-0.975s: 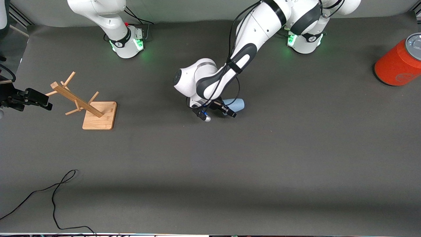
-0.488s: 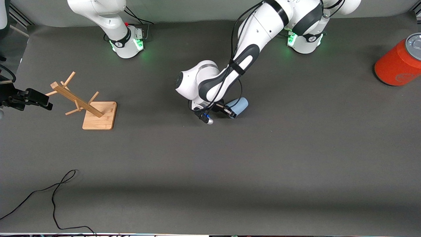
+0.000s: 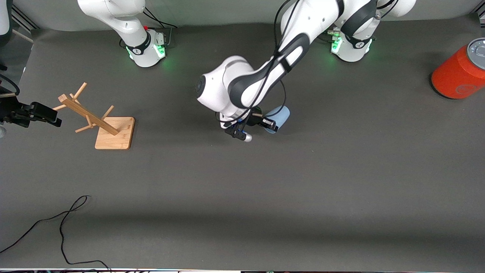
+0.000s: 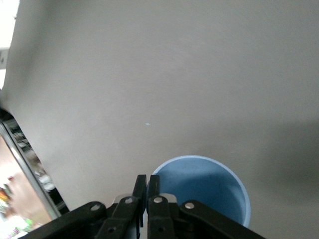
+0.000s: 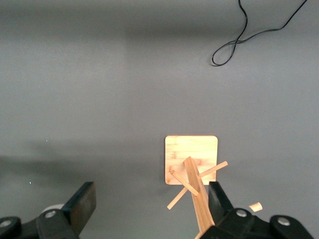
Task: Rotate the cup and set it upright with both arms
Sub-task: 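Lift and rotate the cup upright with the left gripper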
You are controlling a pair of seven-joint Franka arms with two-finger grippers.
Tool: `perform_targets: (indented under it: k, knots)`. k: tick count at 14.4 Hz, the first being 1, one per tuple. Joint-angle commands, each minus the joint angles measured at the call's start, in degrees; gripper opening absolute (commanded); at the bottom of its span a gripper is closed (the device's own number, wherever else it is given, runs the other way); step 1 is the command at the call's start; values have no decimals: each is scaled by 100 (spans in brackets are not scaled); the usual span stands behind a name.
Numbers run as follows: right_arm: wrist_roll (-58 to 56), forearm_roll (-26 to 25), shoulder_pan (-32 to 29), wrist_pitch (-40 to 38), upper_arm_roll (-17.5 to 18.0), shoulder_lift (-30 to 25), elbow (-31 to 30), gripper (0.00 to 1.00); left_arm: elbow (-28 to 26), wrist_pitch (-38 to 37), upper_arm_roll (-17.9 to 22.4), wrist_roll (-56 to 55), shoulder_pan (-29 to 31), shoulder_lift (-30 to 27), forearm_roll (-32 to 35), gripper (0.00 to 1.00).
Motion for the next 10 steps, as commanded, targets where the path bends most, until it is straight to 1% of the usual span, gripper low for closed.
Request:
perform_targets:
  k: [1, 3, 6, 7, 9, 10]
  knots:
    - [74, -26, 13, -31, 17, -56, -47, 100, 263, -126, -17, -635, 423, -626, -633, 0]
    - [74, -26, 13, -31, 17, -56, -47, 100, 184, 93, 18, -1172, 836, -1355, -1265, 0]
    - [74, -26, 13, -31, 17, -56, -47, 100, 79, 156, 9, -1419, 1258, -2103, -1557, 0]
    - [74, -26, 13, -31, 17, -56, -47, 100, -44, 278, 18, -1690, 1399, -2323, -1802, 0]
    - [65, -26, 13, -31, 17, -56, -47, 100, -761, 751, 18, -2218, 1480, -2859, -1945, 0]
    - [65, -17, 13, -31, 17, -56, -47, 100, -1314, 1067, 18, -2446, 1549, -3183, -1989, 0]
